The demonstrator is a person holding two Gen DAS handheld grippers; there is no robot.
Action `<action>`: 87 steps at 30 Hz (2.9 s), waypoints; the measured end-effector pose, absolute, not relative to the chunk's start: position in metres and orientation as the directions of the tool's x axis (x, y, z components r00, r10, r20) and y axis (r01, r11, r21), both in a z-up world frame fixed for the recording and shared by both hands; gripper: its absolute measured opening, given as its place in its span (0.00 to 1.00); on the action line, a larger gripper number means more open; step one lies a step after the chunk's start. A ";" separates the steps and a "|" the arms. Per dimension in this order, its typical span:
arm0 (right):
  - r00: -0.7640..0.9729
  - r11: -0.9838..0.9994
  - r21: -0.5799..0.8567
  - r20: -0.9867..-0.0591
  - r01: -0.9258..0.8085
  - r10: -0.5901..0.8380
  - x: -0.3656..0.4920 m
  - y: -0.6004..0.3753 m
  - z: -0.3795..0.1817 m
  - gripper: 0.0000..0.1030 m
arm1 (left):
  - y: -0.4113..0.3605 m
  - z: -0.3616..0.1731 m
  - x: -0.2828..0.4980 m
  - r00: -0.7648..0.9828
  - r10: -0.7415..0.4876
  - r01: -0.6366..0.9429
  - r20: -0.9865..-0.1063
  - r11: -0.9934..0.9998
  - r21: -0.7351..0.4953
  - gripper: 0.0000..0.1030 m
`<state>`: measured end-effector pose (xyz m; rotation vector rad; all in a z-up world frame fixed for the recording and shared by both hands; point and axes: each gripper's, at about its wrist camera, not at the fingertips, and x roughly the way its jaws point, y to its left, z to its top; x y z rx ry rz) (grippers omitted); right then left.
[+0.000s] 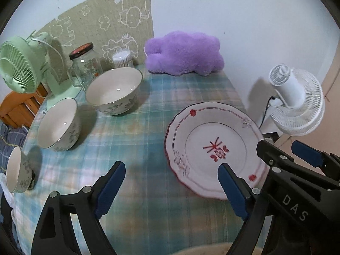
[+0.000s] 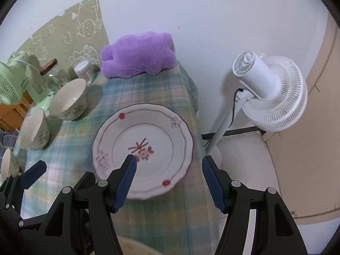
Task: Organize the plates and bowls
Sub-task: 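Move both grippers to the red-rimmed white plate and grasp its rim, then lift the red-rimmed plate with both grippers and lay it onto the yellow plates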
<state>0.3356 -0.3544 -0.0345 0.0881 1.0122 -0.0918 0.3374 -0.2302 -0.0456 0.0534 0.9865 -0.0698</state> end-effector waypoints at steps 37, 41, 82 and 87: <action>0.376 0.993 0.094 -0.925 0.072 0.060 0.383 -0.348 -0.110 0.57 | -0.223 -0.108 0.374 0.429 -0.038 0.124 -0.903 0.992 0.017 0.71; 0.353 0.992 0.122 -0.930 0.044 0.099 0.374 -0.339 -0.110 0.57 | -0.208 -0.109 0.364 0.414 -0.043 0.118 -0.909 0.993 0.006 0.67; 0.476 0.998 0.012 -0.879 0.058 -0.017 0.301 -0.326 -0.038 0.41 | -0.199 -0.040 0.293 0.553 -0.042 0.099 -0.832 0.995 0.016 0.61; 0.477 0.998 0.005 -0.878 0.070 -0.029 0.269 -0.323 -0.030 0.41 | -0.197 -0.034 0.264 0.556 -0.059 0.121 -0.829 0.993 0.011 0.61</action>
